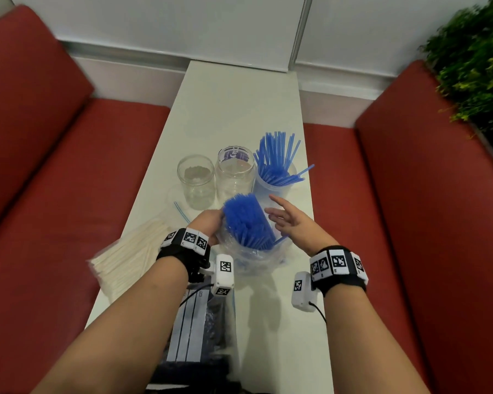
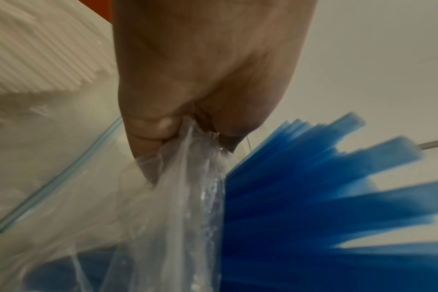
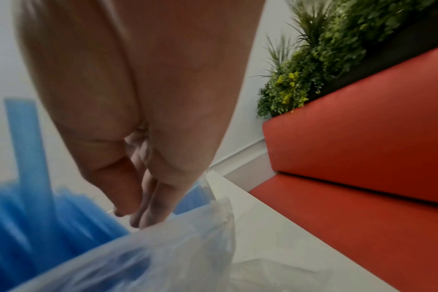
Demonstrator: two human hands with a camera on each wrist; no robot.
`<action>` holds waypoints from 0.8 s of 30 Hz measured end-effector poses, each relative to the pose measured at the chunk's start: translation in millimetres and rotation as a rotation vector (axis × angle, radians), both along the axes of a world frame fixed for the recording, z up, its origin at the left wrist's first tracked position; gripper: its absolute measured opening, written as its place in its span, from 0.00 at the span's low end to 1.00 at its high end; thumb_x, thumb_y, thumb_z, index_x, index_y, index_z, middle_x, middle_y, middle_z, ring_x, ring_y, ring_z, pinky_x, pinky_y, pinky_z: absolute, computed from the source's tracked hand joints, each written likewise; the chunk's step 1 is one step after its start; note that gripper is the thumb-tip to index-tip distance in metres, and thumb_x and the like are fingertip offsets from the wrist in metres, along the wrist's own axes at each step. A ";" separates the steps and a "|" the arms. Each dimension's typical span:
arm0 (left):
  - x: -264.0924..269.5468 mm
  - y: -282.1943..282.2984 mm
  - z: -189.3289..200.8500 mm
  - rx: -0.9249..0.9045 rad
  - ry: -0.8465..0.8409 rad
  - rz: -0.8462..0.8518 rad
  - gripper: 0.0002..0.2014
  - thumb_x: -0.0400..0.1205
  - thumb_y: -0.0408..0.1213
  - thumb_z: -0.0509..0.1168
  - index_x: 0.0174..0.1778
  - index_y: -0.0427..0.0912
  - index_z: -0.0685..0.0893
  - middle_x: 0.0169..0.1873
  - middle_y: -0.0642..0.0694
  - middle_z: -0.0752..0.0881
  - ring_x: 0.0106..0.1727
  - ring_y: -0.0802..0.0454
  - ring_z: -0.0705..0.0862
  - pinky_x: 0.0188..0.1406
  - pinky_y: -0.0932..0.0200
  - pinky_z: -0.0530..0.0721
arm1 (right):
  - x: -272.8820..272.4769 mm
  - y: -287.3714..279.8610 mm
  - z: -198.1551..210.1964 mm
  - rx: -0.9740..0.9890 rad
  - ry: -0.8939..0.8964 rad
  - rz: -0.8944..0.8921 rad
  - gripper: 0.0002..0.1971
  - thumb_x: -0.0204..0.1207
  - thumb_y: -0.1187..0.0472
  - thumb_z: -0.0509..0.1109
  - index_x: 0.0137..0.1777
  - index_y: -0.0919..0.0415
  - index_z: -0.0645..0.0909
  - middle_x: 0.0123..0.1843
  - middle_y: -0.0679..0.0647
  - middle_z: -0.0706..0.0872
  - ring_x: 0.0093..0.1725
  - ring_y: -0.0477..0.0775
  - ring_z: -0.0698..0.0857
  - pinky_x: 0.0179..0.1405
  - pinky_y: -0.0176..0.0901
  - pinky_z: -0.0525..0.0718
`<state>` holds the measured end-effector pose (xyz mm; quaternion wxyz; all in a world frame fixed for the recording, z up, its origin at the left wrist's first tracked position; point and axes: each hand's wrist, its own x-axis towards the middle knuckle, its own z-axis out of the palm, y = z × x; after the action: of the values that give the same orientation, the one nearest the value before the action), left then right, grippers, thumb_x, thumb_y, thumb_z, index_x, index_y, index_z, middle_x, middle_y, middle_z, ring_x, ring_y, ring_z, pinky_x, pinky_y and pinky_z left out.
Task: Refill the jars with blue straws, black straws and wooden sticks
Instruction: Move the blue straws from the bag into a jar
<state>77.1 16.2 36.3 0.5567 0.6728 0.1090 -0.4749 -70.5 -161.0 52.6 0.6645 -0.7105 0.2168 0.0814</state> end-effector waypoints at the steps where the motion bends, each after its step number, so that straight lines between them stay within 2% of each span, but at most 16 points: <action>1: 0.1 2.1 -0.6 0.007 0.001 -0.010 0.16 0.90 0.32 0.59 0.69 0.27 0.83 0.63 0.29 0.88 0.61 0.33 0.87 0.62 0.41 0.86 | -2.6 -1.1 -0.2 0.023 0.025 0.017 0.47 0.73 0.91 0.55 0.87 0.51 0.59 0.80 0.58 0.75 0.82 0.54 0.72 0.62 0.29 0.82; 2: 1.6 3.1 -2.3 0.020 -0.001 -0.022 0.16 0.90 0.32 0.60 0.69 0.27 0.83 0.63 0.29 0.88 0.60 0.33 0.87 0.62 0.42 0.86 | -4.8 -1.4 -0.5 0.015 0.061 0.078 0.49 0.72 0.90 0.59 0.88 0.50 0.57 0.82 0.58 0.73 0.83 0.54 0.70 0.65 0.32 0.82; 4: 3.0 2.6 -3.8 0.036 0.008 -0.061 0.16 0.90 0.31 0.59 0.71 0.27 0.82 0.66 0.29 0.86 0.65 0.32 0.86 0.69 0.39 0.84 | -4.5 4.6 1.1 -0.111 0.126 0.230 0.53 0.71 0.82 0.71 0.89 0.46 0.54 0.85 0.54 0.70 0.84 0.52 0.68 0.77 0.44 0.77; 5: 2.2 1.3 -2.3 0.032 0.014 -0.085 0.17 0.91 0.31 0.58 0.73 0.27 0.80 0.68 0.28 0.84 0.69 0.32 0.84 0.73 0.37 0.81 | -2.5 11.9 0.9 -0.201 0.111 0.245 0.52 0.70 0.77 0.76 0.89 0.45 0.56 0.84 0.51 0.72 0.83 0.50 0.70 0.79 0.49 0.74; 6: 1.4 -0.8 -1.2 0.023 0.006 -0.114 0.18 0.91 0.31 0.57 0.74 0.27 0.79 0.71 0.28 0.83 0.71 0.32 0.82 0.76 0.35 0.78 | 1.6 20.6 0.2 -0.274 0.079 0.200 0.49 0.69 0.74 0.78 0.87 0.46 0.63 0.80 0.51 0.77 0.79 0.50 0.74 0.79 0.52 0.74; 8: -1.0 -2.7 1.0 0.000 -0.032 -0.161 0.18 0.91 0.31 0.57 0.74 0.26 0.78 0.72 0.28 0.82 0.69 0.35 0.83 0.76 0.33 0.78 | 11.8 36.0 -0.9 -0.348 0.025 -0.025 0.35 0.72 0.72 0.77 0.78 0.52 0.76 0.70 0.53 0.86 0.70 0.55 0.83 0.75 0.59 0.79; 10: 1.5 -2.4 2.5 -0.014 -0.063 -0.170 0.14 0.90 0.30 0.59 0.67 0.26 0.82 0.67 0.26 0.85 0.61 0.33 0.86 0.67 0.37 0.84 | 18.7 43.9 -1.3 -0.410 0.012 -0.205 0.24 0.76 0.69 0.75 0.71 0.57 0.80 0.65 0.57 0.88 0.66 0.59 0.85 0.72 0.63 0.81; 12: 5.5 0.0 1.5 -0.046 -0.054 -0.137 0.14 0.88 0.33 0.62 0.65 0.27 0.84 0.62 0.27 0.88 0.54 0.35 0.89 0.51 0.44 0.88 | 19.3 46.5 0.0 -0.344 -0.045 -0.330 0.19 0.77 0.68 0.76 0.68 0.57 0.82 0.63 0.56 0.89 0.65 0.58 0.86 0.72 0.64 0.81; 14: 8.0 2.8 1.5 -0.061 -0.039 -0.119 0.16 0.88 0.36 0.63 0.65 0.30 0.86 0.59 0.30 0.90 0.51 0.37 0.91 0.45 0.48 0.90 | 15.6 50.0 2.0 -0.273 -0.118 -0.442 0.15 0.79 0.68 0.74 0.64 0.55 0.83 0.61 0.53 0.90 0.63 0.54 0.88 0.71 0.61 0.82; 16: 8.7 4.4 2.0 -0.065 -0.039 -0.110 0.16 0.88 0.38 0.64 0.65 0.31 0.87 0.58 0.31 0.91 0.49 0.38 0.92 0.44 0.47 0.91 | 11.7 54.7 2.9 -0.264 -0.152 -0.508 0.16 0.82 0.66 0.72 0.68 0.57 0.81 0.63 0.52 0.89 0.65 0.53 0.87 0.73 0.59 0.81; 19: 7.2 2.4 5.3 -0.062 -0.049 -0.121 0.16 0.89 0.39 0.63 0.65 0.32 0.86 0.59 0.31 0.90 0.54 0.35 0.91 0.53 0.40 0.90 | 10.5 56.8 8.3 -0.252 -0.175 -0.522 0.20 0.84 0.64 0.70 0.75 0.56 0.76 0.68 0.50 0.87 0.69 0.49 0.85 0.75 0.54 0.80; 21: 6.0 0.9 8.5 -0.056 -0.049 -0.118 0.16 0.89 0.40 0.63 0.64 0.32 0.86 0.56 0.33 0.90 0.50 0.38 0.91 0.46 0.44 0.91 | 11.9 53.0 16.5 -0.268 -0.219 -0.531 0.18 0.84 0.63 0.70 0.73 0.55 0.78 0.65 0.48 0.89 0.67 0.47 0.86 0.73 0.51 0.81; 22: 5.3 0.1 9.0 -0.058 -0.046 -0.104 0.15 0.89 0.41 0.63 0.63 0.33 0.86 0.54 0.34 0.90 0.46 0.40 0.90 0.42 0.48 0.91 | 12.4 50.2 21.0 -0.271 -0.247 -0.547 0.16 0.84 0.63 0.71 0.71 0.56 0.81 0.63 0.48 0.90 0.65 0.47 0.87 0.72 0.51 0.82; 24: 3.4 -0.8 8.4 -0.071 -0.037 -0.081 0.15 0.89 0.42 0.64 0.61 0.34 0.86 0.51 0.35 0.90 0.42 0.42 0.89 0.39 0.50 0.89 | 11.2 44.9 27.1 -0.249 -0.285 -0.583 0.13 0.82 0.63 0.73 0.65 0.58 0.84 0.58 0.51 0.92 0.61 0.50 0.89 0.68 0.53 0.84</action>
<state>80.5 15.4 44.7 0.5624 0.6652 0.0541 -0.4881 -59.3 -116.1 79.6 0.5917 -0.6985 0.3238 -0.2391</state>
